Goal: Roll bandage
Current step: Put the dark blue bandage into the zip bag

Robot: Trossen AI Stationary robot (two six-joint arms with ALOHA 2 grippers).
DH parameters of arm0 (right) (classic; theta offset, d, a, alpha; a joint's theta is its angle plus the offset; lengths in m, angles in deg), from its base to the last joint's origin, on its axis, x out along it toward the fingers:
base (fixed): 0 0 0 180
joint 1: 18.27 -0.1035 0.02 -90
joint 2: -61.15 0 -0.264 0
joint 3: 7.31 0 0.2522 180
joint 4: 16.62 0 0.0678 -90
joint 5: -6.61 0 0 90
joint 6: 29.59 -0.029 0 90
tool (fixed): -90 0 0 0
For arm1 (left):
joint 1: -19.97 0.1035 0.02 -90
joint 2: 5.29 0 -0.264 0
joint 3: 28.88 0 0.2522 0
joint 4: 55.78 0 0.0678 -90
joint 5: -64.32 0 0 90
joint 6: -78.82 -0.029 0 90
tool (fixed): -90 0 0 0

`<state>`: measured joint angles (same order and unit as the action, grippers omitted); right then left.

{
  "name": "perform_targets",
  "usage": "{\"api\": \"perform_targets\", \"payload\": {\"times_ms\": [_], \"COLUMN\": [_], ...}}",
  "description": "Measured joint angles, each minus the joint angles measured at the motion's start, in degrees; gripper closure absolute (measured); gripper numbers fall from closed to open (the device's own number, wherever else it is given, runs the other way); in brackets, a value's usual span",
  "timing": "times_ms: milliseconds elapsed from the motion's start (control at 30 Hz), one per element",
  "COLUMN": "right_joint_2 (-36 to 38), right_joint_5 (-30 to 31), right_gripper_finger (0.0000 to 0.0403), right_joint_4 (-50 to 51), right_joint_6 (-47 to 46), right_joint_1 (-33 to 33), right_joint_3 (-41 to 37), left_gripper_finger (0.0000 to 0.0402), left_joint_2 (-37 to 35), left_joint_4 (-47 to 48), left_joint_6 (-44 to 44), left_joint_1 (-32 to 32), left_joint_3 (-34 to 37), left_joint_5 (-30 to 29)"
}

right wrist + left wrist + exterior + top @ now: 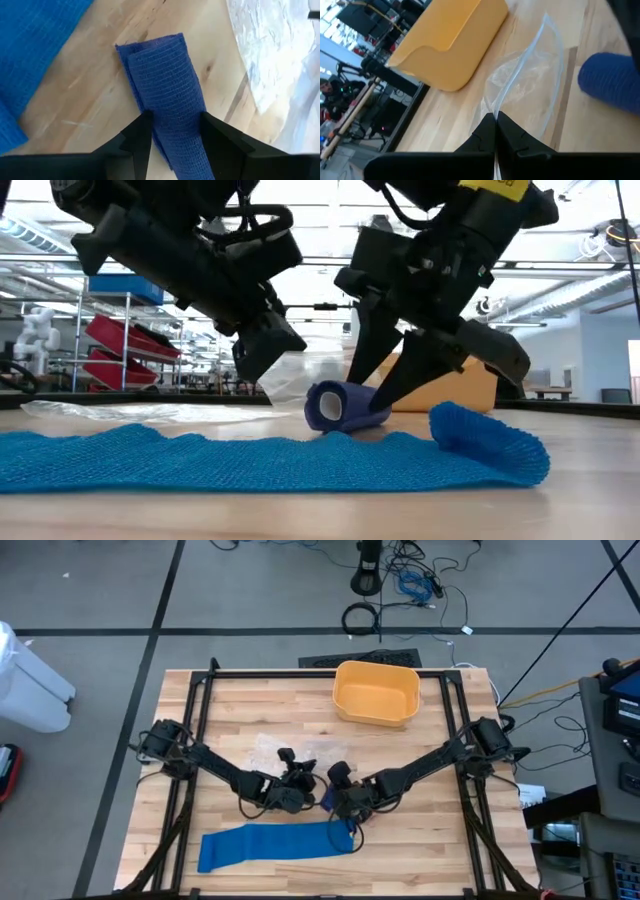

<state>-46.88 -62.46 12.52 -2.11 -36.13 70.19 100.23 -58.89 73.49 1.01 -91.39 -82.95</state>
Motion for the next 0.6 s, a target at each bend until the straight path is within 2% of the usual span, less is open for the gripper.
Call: {"api": "perform_targets", "payload": {"times_ms": [200,400,500,600], "right_joint_2": [-0.38,3.0,5.08,6.39], "right_joint_5": [-0.48,-0.4,-0.43,-3.79], "right_gripper_finger": [0.0252,0.0252,0.0252,0.0252], "right_joint_4": [0.36,2.99,6.03,10.14], "right_joint_6": [1.66,1.94,-1.78,-6.68], "right_joint_1": [0.98,-0.02,-0.27,0.05], "right_joint_3": [0.04,0.26,1.61,2.48], "left_gripper_finger": [0.0402,0.0402,0.0402,0.0402], "left_joint_2": [0.0,0.0,0.0,0.0], "left_joint_4": [2.34,3.05,3.1,3.09], "left_joint_6": [2.03,3.26,3.53,3.55], "left_joint_1": [0.24,0.74,1.05,1.03], "left_joint_3": [0.04,0.04,0.07,0.07], "left_joint_5": [0.0,0.02,0.39,0.9]}}
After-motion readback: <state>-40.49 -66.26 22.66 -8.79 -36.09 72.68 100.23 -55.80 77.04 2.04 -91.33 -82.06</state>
